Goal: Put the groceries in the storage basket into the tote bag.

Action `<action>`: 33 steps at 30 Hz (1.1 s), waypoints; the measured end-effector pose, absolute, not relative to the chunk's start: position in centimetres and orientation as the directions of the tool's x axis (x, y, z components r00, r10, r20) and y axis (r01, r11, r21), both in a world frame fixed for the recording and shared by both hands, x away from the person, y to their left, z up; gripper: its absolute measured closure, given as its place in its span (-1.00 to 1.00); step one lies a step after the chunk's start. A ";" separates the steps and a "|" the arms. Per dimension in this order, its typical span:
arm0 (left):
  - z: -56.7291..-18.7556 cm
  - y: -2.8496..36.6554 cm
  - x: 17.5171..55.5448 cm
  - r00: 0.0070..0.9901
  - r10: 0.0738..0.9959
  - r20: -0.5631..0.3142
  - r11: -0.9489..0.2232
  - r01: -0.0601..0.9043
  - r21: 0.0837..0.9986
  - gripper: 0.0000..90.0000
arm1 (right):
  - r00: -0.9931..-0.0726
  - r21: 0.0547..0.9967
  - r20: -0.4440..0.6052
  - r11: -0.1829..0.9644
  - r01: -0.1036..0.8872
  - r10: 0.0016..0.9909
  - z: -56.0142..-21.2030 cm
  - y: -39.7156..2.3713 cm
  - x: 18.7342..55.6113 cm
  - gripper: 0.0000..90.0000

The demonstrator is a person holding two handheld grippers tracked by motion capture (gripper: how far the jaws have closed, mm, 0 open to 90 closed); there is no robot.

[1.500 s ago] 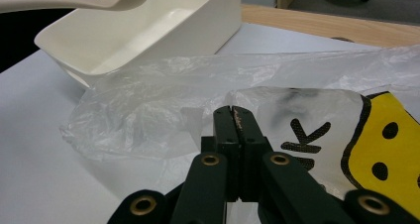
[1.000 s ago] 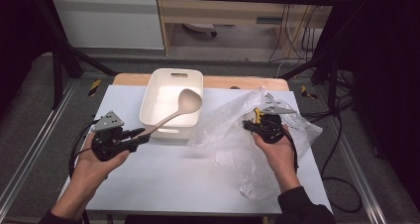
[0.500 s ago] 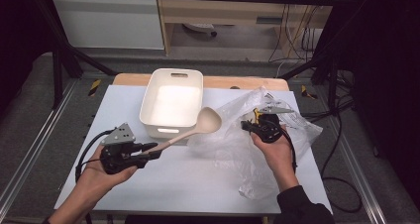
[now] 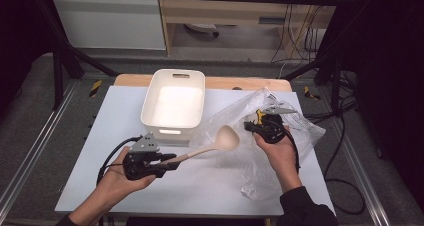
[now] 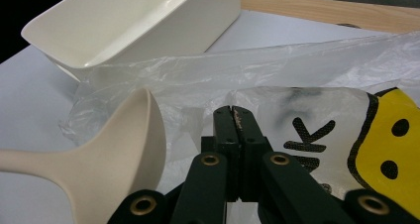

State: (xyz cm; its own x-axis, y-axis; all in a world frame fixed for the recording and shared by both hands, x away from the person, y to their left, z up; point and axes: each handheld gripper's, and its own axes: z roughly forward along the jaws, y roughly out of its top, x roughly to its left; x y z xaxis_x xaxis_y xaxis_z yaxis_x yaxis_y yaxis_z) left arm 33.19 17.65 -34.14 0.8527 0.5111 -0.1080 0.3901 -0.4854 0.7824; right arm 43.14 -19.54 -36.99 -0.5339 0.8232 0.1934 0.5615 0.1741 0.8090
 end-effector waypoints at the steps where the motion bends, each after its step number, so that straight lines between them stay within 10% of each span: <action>1: -34.2 17.5 33.1 0.854 0.508 -0.109 -0.487 0.389 0.782 0.53 | -0.534 0.809 0.193 0.174 0.561 0.823 -37.0 -19.6 43.2 1.00; 33: -37.8 12.3 35.4 0.872 0.479 -0.104 -0.531 0.382 0.756 0.53 | -0.533 0.815 0.200 0.163 0.557 0.822 -36.9 -19.6 42.8 1.00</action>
State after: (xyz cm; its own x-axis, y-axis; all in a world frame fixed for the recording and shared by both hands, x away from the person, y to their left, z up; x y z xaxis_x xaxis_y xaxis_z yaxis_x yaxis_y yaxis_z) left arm 35.39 12.33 -37.76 0.8716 0.4789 -0.1043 0.3825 -0.5314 0.7559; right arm 42.77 -19.60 -36.91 -0.5328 0.8224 0.1995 0.5567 0.1631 0.8146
